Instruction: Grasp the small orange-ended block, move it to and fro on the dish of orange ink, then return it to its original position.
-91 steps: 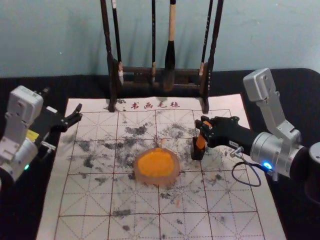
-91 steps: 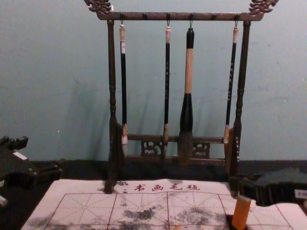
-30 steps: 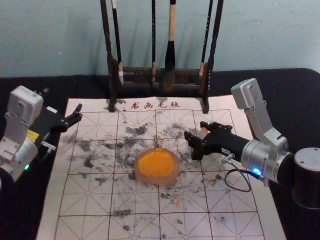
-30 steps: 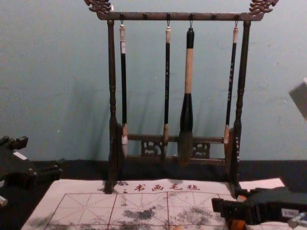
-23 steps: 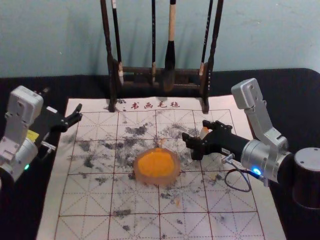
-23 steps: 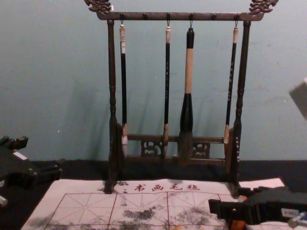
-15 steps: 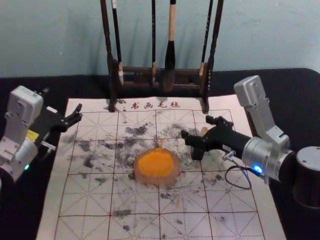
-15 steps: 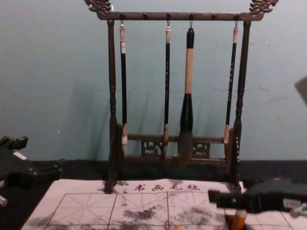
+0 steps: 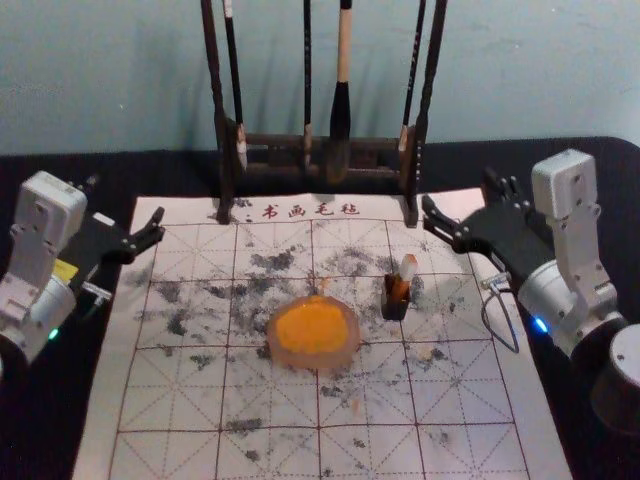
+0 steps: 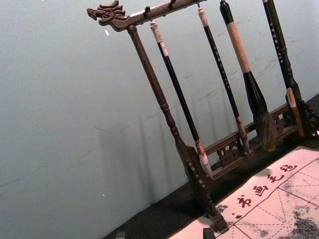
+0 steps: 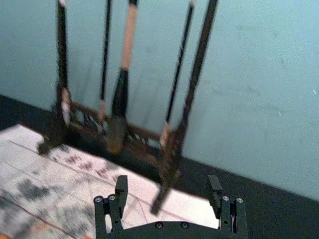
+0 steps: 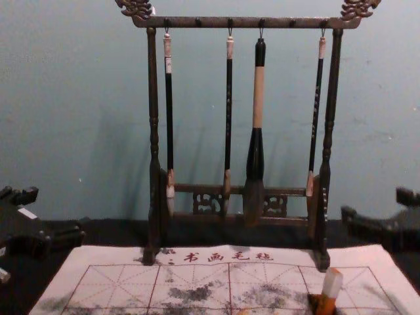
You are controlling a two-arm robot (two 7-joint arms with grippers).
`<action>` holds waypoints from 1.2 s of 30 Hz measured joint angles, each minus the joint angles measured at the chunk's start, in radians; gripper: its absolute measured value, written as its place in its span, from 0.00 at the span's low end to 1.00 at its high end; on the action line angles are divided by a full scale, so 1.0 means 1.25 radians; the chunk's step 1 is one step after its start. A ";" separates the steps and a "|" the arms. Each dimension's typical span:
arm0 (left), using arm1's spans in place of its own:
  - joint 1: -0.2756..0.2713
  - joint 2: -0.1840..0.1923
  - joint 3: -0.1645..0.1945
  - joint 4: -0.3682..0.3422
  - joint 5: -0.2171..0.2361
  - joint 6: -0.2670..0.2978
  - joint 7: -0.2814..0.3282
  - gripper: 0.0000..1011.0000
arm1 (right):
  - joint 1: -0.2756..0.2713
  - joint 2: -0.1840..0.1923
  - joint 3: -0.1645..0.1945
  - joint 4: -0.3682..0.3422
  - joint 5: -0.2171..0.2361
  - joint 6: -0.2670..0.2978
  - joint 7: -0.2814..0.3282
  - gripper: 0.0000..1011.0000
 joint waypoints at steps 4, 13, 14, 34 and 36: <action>0.000 0.000 0.000 0.000 0.000 0.000 0.000 0.99 | -0.005 -0.007 0.006 0.043 -0.018 -0.002 -0.008 0.99; 0.000 0.000 0.000 0.000 0.000 0.000 0.000 0.99 | -0.013 -0.012 0.014 0.069 -0.017 0.035 0.015 0.99; 0.000 0.000 0.000 0.000 0.000 0.000 0.000 0.99 | -0.013 -0.012 0.014 0.069 -0.017 0.034 0.015 0.99; 0.000 0.000 0.000 0.000 0.000 0.000 0.000 0.99 | -0.012 -0.011 0.013 0.066 -0.017 0.026 0.010 0.99; 0.000 0.000 0.000 0.000 0.000 0.000 0.000 0.99 | -0.012 -0.011 0.013 0.066 -0.017 0.026 0.010 0.99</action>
